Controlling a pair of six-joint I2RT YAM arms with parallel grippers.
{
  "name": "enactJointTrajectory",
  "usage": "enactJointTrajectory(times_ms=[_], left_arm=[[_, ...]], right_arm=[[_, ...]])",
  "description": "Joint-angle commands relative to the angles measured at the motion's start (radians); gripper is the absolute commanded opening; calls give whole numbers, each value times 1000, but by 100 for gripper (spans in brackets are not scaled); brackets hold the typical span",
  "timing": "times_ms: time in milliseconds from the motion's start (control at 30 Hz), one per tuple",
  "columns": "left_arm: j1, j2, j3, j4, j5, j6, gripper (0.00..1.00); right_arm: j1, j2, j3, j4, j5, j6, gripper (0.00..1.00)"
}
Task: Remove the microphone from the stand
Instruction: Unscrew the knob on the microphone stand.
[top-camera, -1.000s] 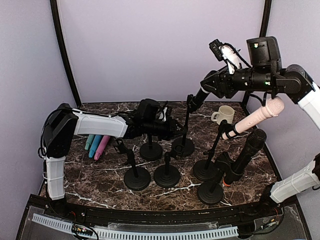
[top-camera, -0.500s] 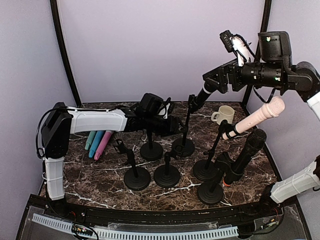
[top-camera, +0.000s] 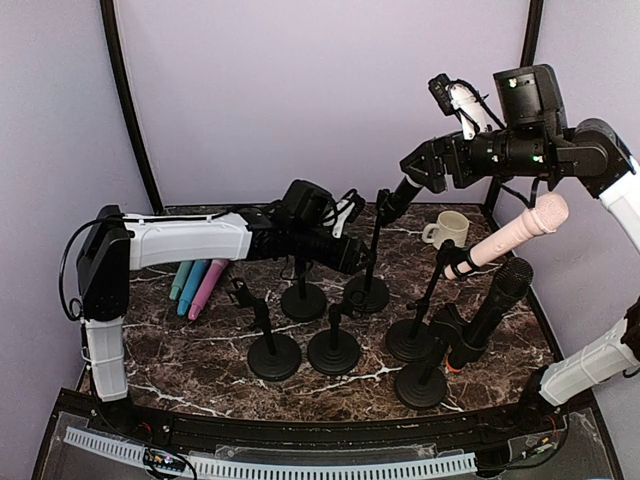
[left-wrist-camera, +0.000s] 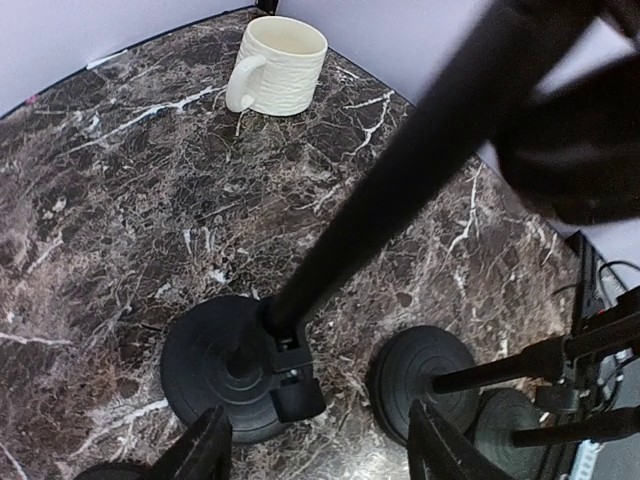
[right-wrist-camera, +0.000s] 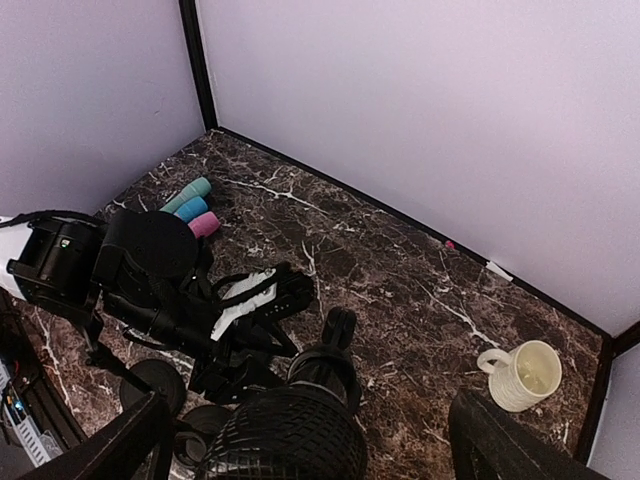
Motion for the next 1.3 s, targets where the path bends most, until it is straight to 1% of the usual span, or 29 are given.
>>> enactJointTrajectory(times_ms=[0, 33, 100, 267, 367, 467, 567, 667, 767, 933, 1033, 1067, 1133, 1200, 1267], left_arm=[[-64, -49, 9, -5, -161, 271, 63], [-73, -48, 3, 6, -201, 313, 63], [-82, -55, -27, 60, -258, 342, 63], [-96, -57, -83, 181, -346, 398, 64], [-95, -51, -91, 199, -347, 385, 64], [-93, -45, -93, 204, -317, 350, 64], [-89, -45, -96, 209, -283, 266, 64], [-83, -50, -106, 223, -215, 180, 64], [-75, -61, -120, 241, -140, 90, 63], [-69, -77, -146, 266, -76, -75, 60], [-67, -85, -163, 281, -52, -165, 58], [-65, -87, -177, 288, -51, -217, 57], [-62, -92, -201, 333, -42, -290, 56], [-60, -94, -218, 361, -35, -349, 56], [-60, -90, -222, 370, -38, -396, 55]], right_arm=[[5, 5, 37, 13, 6, 24, 96], [5, 8, 43, 12, 4, 26, 96], [5, 12, 50, 11, 1, 25, 96], [5, 17, 57, 12, -3, 25, 96], [5, 21, 54, 13, -1, 24, 95], [5, 23, 42, 12, 3, 20, 93], [5, 22, 30, 3, 15, 10, 93], [5, 22, 35, -13, 18, -2, 92], [5, 24, 34, -25, 12, -9, 87], [4, 26, 12, -33, 15, -28, 80], [3, 30, 14, -30, 11, -35, 73], [2, 30, 12, -28, 10, -37, 71], [-1, 31, 11, -23, 8, -43, 66], [-3, 33, 7, -20, 6, -47, 58], [-6, 36, 2, -21, 8, -51, 47]])
